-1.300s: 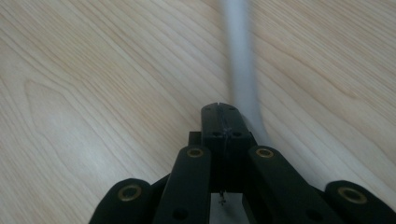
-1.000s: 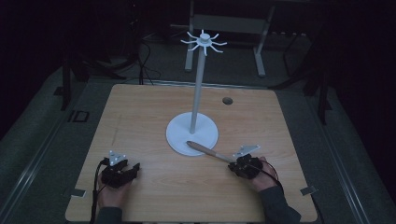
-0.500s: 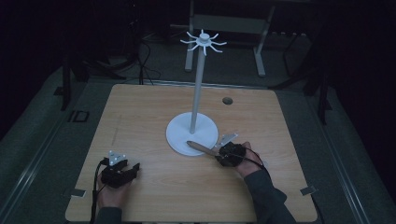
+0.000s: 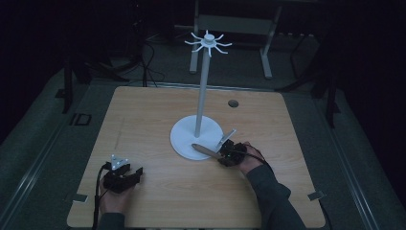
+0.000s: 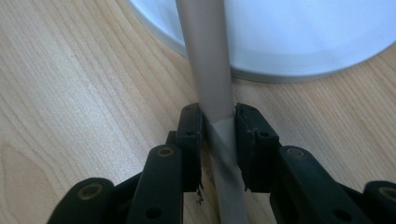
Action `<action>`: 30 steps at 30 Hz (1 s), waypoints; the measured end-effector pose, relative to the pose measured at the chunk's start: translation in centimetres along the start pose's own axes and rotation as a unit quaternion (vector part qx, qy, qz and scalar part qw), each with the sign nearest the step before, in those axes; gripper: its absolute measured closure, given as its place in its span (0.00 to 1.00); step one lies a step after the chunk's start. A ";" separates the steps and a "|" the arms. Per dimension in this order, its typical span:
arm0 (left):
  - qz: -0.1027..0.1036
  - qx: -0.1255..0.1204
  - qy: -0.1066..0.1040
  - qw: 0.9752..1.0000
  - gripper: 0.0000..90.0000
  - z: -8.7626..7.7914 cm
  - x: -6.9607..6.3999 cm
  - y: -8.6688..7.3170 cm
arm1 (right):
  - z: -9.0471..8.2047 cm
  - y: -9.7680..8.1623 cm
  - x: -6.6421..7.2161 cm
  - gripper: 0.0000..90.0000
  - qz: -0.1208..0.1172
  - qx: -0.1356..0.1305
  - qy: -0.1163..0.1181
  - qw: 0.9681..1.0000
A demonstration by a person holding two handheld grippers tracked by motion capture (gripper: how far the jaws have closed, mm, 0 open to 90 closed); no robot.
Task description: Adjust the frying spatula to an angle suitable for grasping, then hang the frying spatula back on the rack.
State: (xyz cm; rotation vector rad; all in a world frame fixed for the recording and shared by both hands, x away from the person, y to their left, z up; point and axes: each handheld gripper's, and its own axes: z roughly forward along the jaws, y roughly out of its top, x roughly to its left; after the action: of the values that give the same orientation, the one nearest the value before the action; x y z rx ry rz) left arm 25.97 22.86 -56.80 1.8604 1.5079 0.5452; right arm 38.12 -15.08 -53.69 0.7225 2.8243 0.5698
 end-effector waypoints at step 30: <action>-0.001 -0.002 0.001 1.000 0.50 0.0 0.0 0.0 | -1.8 -1.4 -0.8 0.85 0.044 -0.067 -0.044 0.996</action>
State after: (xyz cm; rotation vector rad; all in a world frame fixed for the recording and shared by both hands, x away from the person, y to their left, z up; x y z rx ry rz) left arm 25.94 22.88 -56.83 1.8553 1.5104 0.5488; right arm 37.76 -17.18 -52.53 0.8278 2.6551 0.7168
